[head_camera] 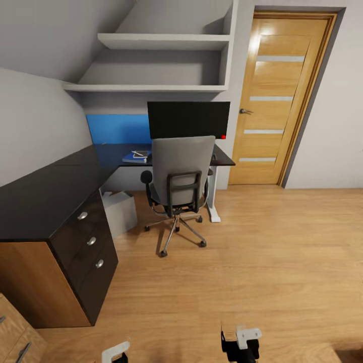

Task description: In the bedroom, organize the workspace by keeping the computer under the desk, ensuring the monitor is on the desk, placing the keyboard on the desk next to the monitor, placing the mouse on the desk next to the keyboard, moving the folder from the swivel chair onto the desk next to the mouse, stacking the notebook on top of the folder with the pen on top of the notebook, and positioning the swivel chair next to the desk.

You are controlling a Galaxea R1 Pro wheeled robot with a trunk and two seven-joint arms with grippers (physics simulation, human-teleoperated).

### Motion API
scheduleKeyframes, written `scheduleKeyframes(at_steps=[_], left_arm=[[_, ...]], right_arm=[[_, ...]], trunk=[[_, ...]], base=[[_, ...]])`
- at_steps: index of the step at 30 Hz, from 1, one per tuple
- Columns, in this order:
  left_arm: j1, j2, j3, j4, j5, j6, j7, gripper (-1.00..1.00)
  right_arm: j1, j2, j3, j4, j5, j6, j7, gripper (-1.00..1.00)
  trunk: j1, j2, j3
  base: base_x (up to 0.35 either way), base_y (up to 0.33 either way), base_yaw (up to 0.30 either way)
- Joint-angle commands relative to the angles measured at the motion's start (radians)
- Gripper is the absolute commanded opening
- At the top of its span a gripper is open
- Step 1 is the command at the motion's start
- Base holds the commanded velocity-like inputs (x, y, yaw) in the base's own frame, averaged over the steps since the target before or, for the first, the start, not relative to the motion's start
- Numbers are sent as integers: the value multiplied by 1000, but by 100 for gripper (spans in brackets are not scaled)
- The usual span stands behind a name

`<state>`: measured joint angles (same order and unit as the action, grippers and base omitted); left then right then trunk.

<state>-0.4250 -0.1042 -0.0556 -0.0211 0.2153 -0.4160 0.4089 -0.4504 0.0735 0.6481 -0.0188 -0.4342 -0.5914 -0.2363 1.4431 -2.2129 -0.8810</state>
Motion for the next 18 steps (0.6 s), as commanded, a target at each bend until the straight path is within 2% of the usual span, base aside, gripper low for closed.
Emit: scheduleKeyframes(at_steps=[1,2,6,14,18], left_arm=[[6,0,-9,1,7,-20,2,100],[20,2,-9,1,7,-54,2,100],[48,6,-10,0,6,-86,1,100],[62,7,-12,0,-28,-93,0,100],[63,7,-12,0,-40,-93,-2,100]], right_arm=[[4,3,9,5,-4,-1,-3,100],[13,7,8,20,-4,-1,1,100],[32,10,7,38,-5,1,6,100],[52,15,8,42,-5,1,40,100],[57,26,8,42,-5,1,46,100]], trunk=[[-4,7,2],[-8,14,6],[-23,42,18],[-54,98,43],[-69,126,56]], base=[[-1,0,0],[0,0,0],[0,0,0],[0,0,0],[0,0,0]])
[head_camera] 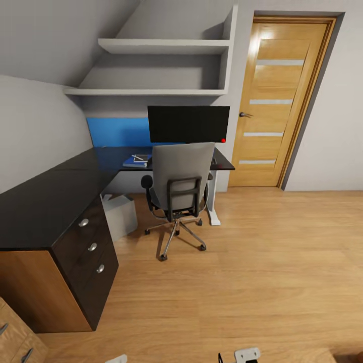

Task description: In the bedroom, organize the workspace by keeping the computer under the desk, ensuring the monitor is on the desk, placing the keyboard on the desk next to the monitor, placing the mouse on the desk next to the keyboard, moving the folder from the swivel chair onto the desk next to the mouse, stacking the notebook on top of the folder with the pen on top of the notebook, and positioning the swivel chair next to the desk.

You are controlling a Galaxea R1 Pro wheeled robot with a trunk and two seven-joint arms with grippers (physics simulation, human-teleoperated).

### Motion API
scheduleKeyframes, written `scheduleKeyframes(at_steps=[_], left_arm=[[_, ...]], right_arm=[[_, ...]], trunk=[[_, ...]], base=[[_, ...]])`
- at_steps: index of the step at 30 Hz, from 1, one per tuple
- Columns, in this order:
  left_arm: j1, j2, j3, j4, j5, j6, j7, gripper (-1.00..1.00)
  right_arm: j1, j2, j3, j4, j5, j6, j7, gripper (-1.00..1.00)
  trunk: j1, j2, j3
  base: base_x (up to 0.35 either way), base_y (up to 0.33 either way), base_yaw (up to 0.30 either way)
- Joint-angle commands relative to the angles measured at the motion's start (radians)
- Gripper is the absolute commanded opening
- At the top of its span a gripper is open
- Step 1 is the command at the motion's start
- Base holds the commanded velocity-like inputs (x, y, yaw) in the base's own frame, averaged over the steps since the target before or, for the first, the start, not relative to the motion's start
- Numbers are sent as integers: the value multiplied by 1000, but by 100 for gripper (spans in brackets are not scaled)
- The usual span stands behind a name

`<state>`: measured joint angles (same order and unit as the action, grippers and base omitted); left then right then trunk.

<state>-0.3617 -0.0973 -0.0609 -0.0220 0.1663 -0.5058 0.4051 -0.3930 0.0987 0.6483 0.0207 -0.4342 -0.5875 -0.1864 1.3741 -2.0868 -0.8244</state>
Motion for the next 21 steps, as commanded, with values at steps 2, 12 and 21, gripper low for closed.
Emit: scheduleKeyframes(at_steps=[2,12,21], left_arm=[[0,-2,-7,1,6,-3,2,100],[84,4,-7,1,7,-70,3,100],[179,5,-7,1,-63,-369,0,100]], right_arm=[[2,4,8,2,-5,-3,-4,100],[9,-20,3,1,-5,-3,-5,100],[10,-35,5,1,-5,-3,-4,100]], trunk=[[-8,14,5],[-46,84,37],[-81,147,65]], base=[[0,0,0],[0,0,0],[0,0,0]])
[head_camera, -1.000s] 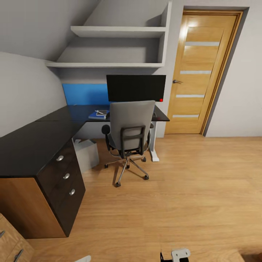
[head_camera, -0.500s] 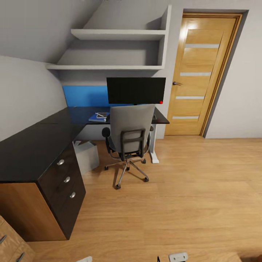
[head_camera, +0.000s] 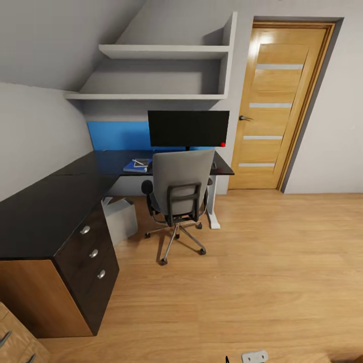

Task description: In the bedroom, organize the workspace by keeping the computer under the desk, ensuring the monitor is on the desk, placing the keyboard on the desk next to the monitor, placing the mouse on the desk next to the keyboard, moving the folder from the swivel chair onto the desk next to the mouse, stacking the notebook on top of the folder with the pen on top of the notebook, and positioning the swivel chair next to the desk.

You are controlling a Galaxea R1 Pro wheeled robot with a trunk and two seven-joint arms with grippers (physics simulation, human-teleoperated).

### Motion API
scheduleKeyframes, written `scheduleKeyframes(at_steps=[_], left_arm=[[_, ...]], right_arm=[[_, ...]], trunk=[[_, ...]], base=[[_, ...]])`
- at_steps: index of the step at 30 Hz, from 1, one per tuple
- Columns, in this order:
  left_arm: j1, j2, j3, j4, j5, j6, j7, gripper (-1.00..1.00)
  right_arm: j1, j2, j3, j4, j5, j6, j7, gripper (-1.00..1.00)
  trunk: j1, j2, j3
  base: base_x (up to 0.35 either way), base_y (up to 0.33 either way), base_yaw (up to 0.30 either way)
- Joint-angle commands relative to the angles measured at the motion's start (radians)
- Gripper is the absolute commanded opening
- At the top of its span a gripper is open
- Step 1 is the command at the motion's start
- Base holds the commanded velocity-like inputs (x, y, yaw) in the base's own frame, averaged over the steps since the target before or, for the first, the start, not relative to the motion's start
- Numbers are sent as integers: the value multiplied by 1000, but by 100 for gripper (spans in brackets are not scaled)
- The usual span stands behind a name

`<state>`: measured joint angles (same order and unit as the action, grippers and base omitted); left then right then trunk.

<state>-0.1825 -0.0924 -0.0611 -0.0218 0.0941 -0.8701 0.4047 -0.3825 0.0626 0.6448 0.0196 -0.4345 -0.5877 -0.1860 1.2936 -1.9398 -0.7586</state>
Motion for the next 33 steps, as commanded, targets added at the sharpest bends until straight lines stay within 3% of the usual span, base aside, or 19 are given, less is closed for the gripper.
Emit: scheduleKeyframes(at_steps=[1,4,14,19,20,33], left_arm=[[2,0,-7,1,4,-18,0,100],[8,1,-6,2,-14,-58,-1,100],[9,2,-6,1,-18,-66,-1,100],[10,10,-6,1,-17,-4,1,100],[9,12,-6,0,-18,50,4,100],[9,11,-6,0,-19,94,2,100]], right_arm=[[-1,1,9,2,-4,-3,-4,100],[-1,0,9,2,-4,-3,-4,100],[-1,0,9,2,-4,-3,-4,100],[-1,0,9,2,-4,-3,-4,100],[-1,0,9,2,-4,-3,-4,100],[0,0,9,2,-4,-3,-4,100]], trunk=[[-4,7,2],[-16,28,12],[-54,98,43],[-65,119,52],[-65,119,52],[-65,119,52]], base=[[0,0,0],[0,0,0],[0,0,0],[0,0,0],[0,0,0],[0,0,0]])
